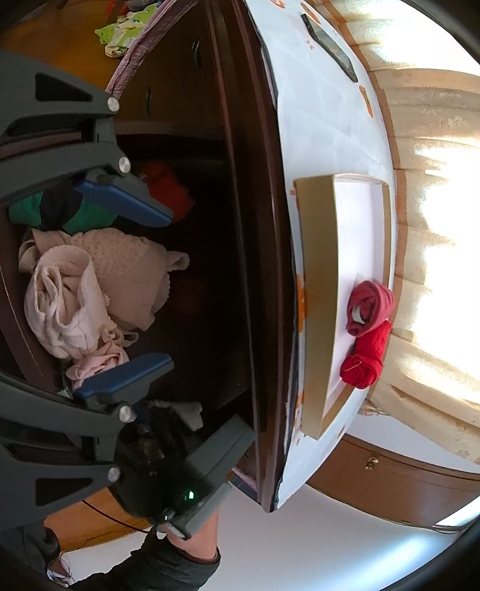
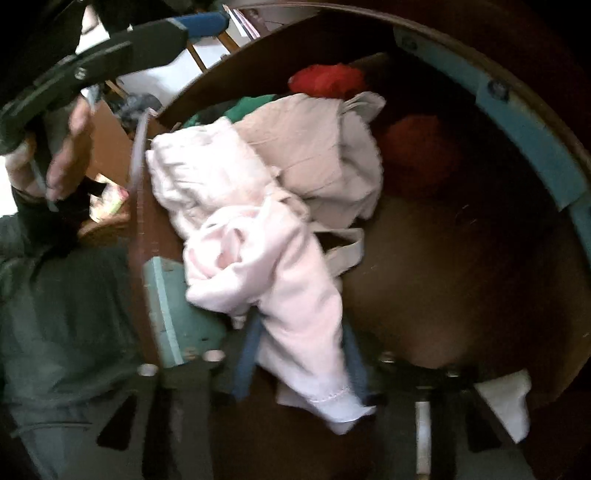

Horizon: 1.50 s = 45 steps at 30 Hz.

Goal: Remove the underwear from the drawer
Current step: 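Close the right gripper on the pale pink garment in the drawer, then close the left gripper on the beige garment in the drawer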

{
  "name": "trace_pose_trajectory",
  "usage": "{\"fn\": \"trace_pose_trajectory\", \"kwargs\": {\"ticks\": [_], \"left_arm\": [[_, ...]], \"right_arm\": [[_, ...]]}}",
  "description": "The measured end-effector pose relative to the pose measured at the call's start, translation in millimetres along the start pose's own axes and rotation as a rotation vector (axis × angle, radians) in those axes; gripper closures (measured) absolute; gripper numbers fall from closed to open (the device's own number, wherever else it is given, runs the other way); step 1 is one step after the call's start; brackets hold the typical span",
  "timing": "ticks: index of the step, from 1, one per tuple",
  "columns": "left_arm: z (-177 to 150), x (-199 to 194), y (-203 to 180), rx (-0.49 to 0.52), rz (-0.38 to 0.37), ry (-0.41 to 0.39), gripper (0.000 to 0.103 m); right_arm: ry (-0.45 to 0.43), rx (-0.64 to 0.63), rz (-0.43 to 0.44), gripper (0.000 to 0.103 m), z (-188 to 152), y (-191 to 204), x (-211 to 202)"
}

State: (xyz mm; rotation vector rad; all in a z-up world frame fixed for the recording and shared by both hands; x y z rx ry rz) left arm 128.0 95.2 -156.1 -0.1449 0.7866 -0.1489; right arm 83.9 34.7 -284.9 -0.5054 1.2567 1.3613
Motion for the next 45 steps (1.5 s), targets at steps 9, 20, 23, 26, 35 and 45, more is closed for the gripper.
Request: {"fn": "trace_pose_trajectory", "kwargs": {"ticks": [9,20,23,26,35,45], "left_arm": [[-7,4,-8,0.031,-0.011,0.031,0.031],[-46,1,-21,0.088,0.024,0.132,0.031],[-57,2,-21,0.063,0.017,0.151,0.032],[-65,6,-22,0.034,0.002,0.174,0.036],[-69,21,-19,-0.006,0.009,0.204,0.044],[-74,24,-20,0.029,0.007,0.189,0.079]], "right_arm": [[-0.258,0.133,-0.202,0.086,-10,-9,-39],[-0.449,0.232,-0.350,0.086,-24,-46,-90],[-0.457,0.232,-0.356,0.086,-29,-48,-93],[-0.461,0.242,-0.343,0.086,-30,-49,-93],[-0.468,0.236,-0.323,0.086,-28,-45,-91],[-0.475,0.253,-0.322,0.086,-28,-48,-93]]}}
Point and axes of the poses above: each gripper's, at about its wrist camera, not at the fingertips, and x roughly the way its jaws point, y to its left, z to its top, the point moved 9 cm from there along x, roughly the way its jaws point, and after that the axes turned 4 degrees about -y, right-handed, at the moved point
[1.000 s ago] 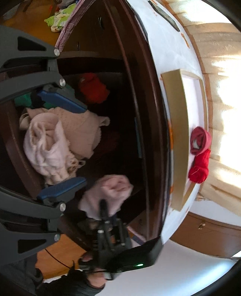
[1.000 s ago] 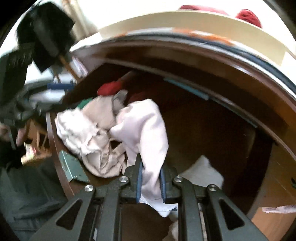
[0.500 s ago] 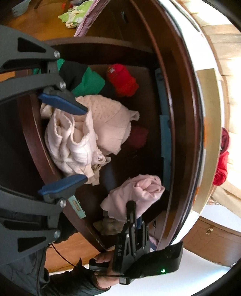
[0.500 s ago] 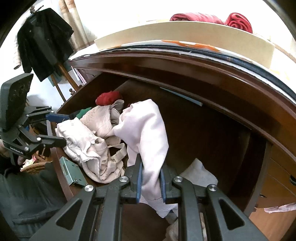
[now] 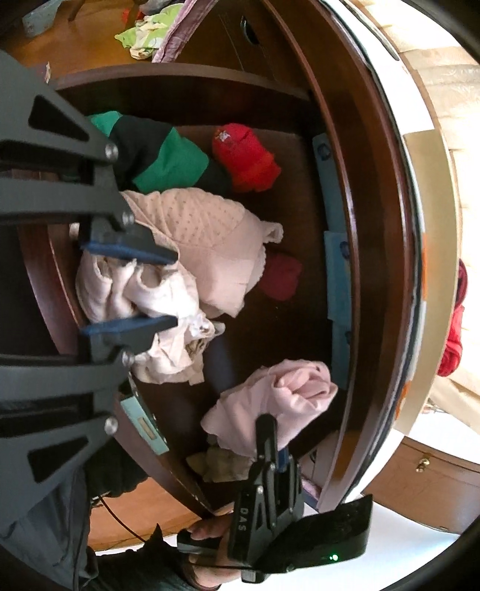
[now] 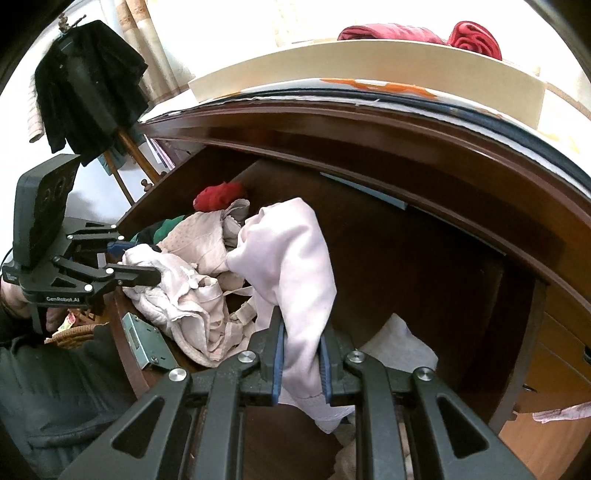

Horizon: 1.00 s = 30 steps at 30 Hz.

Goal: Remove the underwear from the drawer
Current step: 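Close the left gripper on the beige garment in the drawer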

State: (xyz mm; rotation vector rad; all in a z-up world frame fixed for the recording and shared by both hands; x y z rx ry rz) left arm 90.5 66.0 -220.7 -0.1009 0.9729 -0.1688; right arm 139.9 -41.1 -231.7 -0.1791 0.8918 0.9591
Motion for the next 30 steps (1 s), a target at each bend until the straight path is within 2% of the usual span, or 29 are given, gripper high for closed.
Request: {"fn": "trace_pose_trajectory", "kwargs": {"ticks": [3,15,30], "left_arm": [[6,-8,-1,-0.017,-0.028,-0.047,0.083],[28,-32,-4,-0.006,-0.020,-0.192,0.084],[41,-52,-5,0.003,0.011,-0.307,0.084]], "right_arm": [[-0.007,0.006,-0.005,0.086,0,-1,-1],[-0.078,0.013,-0.026,0.086,1,-2,-11],[-0.177,-0.018,-0.036,0.086,1,4,-32]]}}
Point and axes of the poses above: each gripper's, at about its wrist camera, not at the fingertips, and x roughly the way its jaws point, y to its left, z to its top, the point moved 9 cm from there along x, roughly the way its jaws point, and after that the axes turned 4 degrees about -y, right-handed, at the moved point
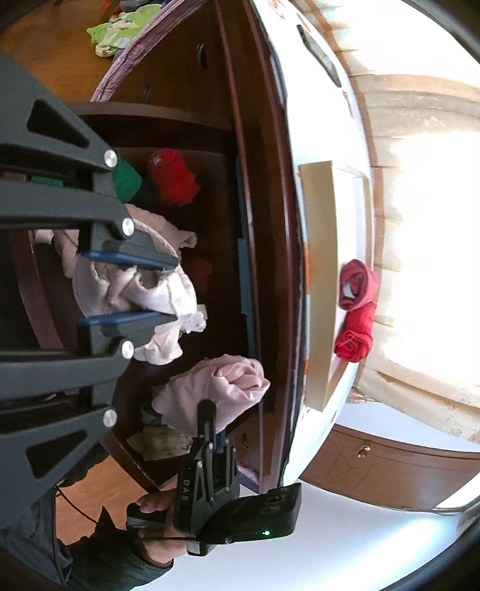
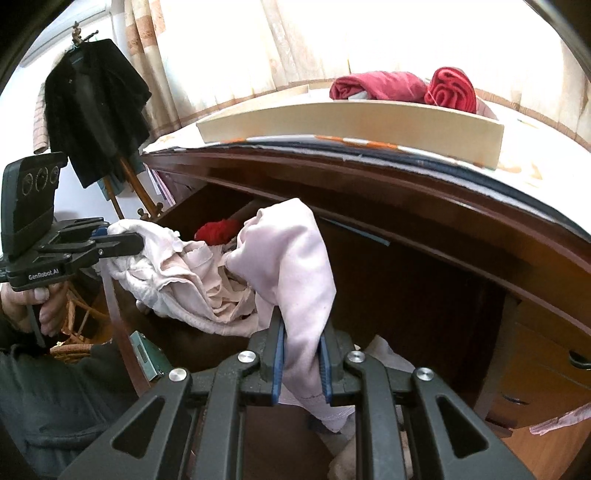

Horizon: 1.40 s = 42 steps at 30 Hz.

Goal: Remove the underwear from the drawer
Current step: 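Close the left gripper on the beige garment in the drawer, then lift both held garments out of the drawer up toward the tray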

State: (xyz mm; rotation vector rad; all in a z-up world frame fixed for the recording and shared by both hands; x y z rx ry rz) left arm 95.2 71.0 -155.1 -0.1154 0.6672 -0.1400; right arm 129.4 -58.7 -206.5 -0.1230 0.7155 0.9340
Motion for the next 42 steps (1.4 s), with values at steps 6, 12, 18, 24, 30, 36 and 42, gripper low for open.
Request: {"fn": "trace_pose_trajectory", "kwargs": {"ticks": [6,12,18,24,30,36,42], "left_arm": [[5,-5,-2,0.010,0.007,-0.032,0.084],[9,-10,-2,0.008,0.014,-0.067,0.084],[14,-15,-3,0.015,0.017,-0.099,0.084],[20,-23,-7,0.030,0.023,-0.141,0.084],[23,-30,-5,0.031,0.030,-0.171,0.084],[32,-45,-7,0.046,0.045,-0.241,0.084],[40,-55,-10,0.059,0.052,-0.285,0.084]], "right_arm": [[-0.041,-0.008,0.001,0.086,0,1,-9],[-0.085,-0.009,0.003,0.086,0,3,-19],[-0.140,-0.015,0.006,0.086,3,5,-30],[-0.179,-0.017,0.011,0.086,6,6,-36],[-0.209,-0.027,0.010,0.086,9,7,-39],[-0.268,-0.048,0.000,0.086,11,10,-48],[-0.309,-0.065,-0.010,0.086,13,12,-54]]}}
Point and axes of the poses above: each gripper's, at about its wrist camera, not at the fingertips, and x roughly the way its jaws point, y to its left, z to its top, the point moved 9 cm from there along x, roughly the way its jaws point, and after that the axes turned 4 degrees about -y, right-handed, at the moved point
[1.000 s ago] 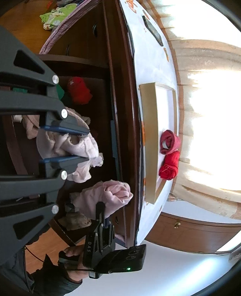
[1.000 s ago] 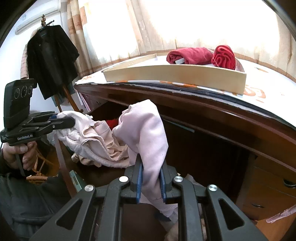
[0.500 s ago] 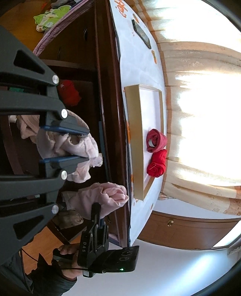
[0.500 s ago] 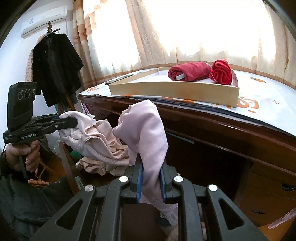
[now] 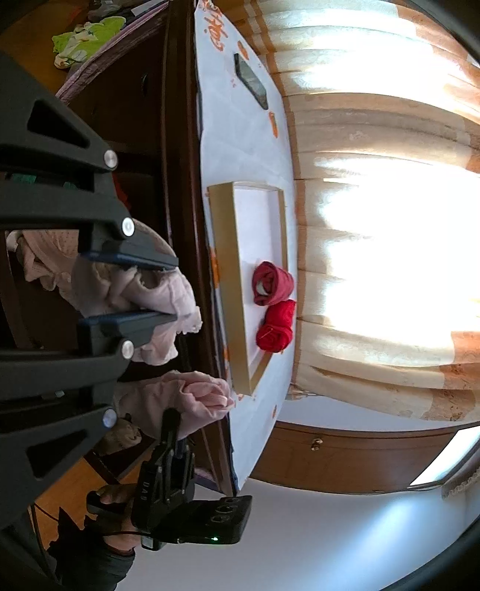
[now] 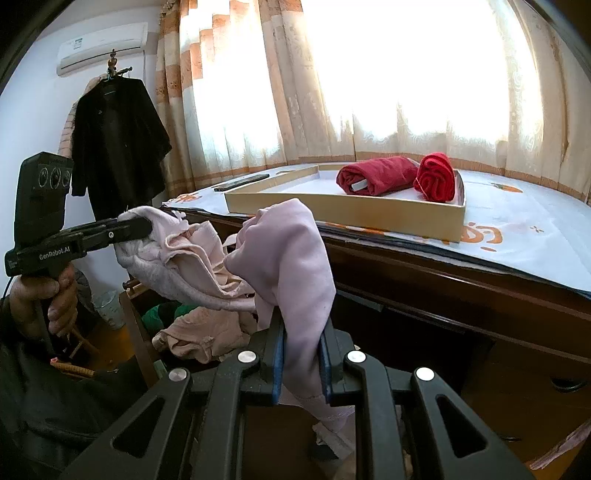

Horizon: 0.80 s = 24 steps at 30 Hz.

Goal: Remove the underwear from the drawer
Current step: 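Lift both held garments out of the drawer up toward the tray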

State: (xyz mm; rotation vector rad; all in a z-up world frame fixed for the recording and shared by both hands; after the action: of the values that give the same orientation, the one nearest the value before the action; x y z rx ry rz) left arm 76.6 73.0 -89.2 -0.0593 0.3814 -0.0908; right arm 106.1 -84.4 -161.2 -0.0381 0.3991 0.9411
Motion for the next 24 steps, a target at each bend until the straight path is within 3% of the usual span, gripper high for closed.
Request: {"fn": "trace_pose_trajectory", "kwargs": {"ticks": [24], "left_arm": [[47,-37,3,0.044,0.025,-0.202,0.084]], "right_arm": [[-0.094,0.021,0.038,0.086,25,16,-16]]}}
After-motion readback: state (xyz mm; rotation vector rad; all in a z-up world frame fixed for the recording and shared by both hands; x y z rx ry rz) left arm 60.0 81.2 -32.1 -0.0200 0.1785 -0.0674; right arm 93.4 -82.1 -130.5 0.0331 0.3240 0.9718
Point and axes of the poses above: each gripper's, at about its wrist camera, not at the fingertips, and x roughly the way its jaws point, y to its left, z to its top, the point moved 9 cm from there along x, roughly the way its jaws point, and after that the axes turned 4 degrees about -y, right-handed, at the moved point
